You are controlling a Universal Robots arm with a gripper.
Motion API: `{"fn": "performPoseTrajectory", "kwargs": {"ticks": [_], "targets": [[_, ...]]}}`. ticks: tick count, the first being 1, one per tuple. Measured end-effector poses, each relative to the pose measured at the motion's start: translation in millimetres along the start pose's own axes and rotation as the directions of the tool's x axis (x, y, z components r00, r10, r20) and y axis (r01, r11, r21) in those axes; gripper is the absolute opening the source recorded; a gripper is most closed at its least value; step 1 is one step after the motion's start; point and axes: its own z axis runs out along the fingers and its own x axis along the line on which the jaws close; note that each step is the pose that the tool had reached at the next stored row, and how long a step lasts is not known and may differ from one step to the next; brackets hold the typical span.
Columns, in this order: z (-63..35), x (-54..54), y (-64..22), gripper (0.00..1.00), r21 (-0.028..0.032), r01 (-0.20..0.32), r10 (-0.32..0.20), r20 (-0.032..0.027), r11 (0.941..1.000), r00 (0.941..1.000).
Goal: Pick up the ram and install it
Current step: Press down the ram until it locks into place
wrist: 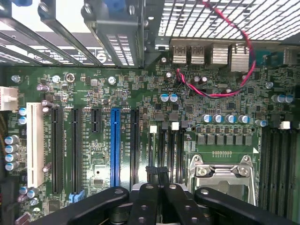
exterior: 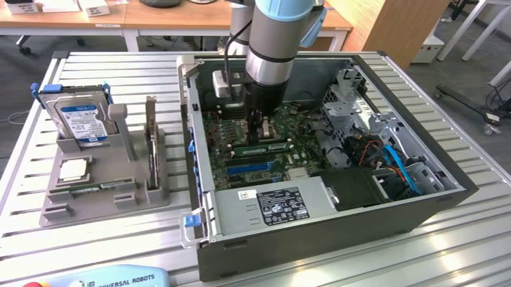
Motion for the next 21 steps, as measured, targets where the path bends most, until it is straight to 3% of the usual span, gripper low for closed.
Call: {"fn": "performPoseTrajectory", "kwargs": {"ticks": [9,21], "targets": [[-15.1,-0.3,0.2,0.10,0.0000,0.000,0.000,0.0000,1.0000,1.0000],[-16.8,-0.3,-2.4,0.10,-0.0002,0.000,0.000,-0.0002,1.0000,1.0000]]}}
